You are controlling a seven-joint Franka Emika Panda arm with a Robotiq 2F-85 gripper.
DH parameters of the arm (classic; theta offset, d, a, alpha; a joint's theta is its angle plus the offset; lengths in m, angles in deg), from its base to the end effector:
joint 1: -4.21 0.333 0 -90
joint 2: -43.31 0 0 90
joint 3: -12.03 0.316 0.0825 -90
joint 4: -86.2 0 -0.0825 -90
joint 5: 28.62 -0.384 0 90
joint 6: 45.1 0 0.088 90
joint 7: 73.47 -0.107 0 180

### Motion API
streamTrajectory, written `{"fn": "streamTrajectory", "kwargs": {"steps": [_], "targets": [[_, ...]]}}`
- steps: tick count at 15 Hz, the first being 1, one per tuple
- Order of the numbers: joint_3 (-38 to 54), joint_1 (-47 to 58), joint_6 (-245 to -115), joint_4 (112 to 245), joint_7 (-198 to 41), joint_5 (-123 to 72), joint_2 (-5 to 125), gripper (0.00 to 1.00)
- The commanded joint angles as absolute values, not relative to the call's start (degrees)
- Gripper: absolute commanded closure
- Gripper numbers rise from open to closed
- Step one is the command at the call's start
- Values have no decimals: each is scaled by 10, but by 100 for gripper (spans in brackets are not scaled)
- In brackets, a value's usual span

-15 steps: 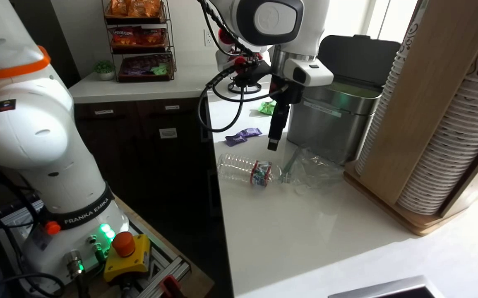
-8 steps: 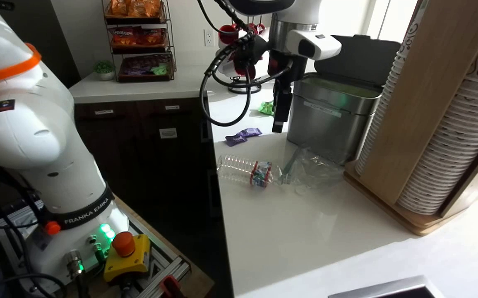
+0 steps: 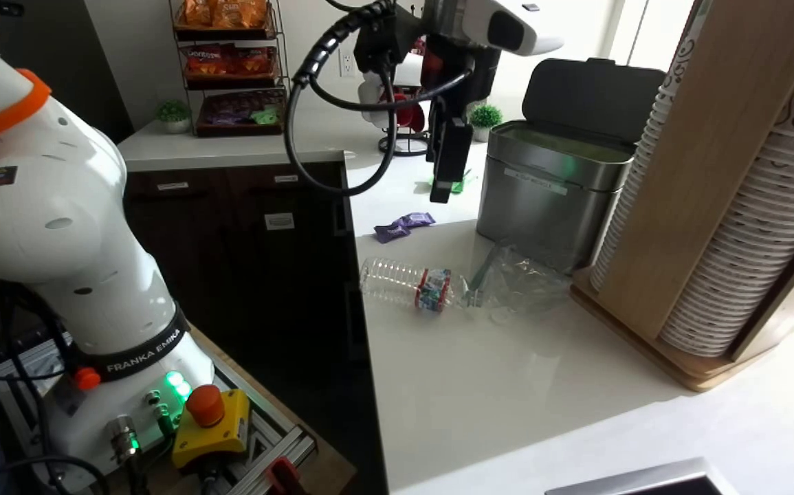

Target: Remove the bottle from the silver object

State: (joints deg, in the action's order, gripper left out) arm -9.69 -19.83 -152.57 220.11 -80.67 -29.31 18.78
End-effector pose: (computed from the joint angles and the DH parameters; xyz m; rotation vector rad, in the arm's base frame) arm 0.2884 -0.3091 0.4822 -2.6751 1.2794 0.0080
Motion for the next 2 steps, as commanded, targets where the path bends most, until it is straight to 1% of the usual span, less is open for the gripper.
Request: {"fn": "streamTrajectory", "kwargs": {"steps": [1, 2], "targets": [[-95, -203, -1519, 2199, -804, -294, 180, 0], [-96, -206, -1515, 2199, -803, -294, 171, 0]]}}
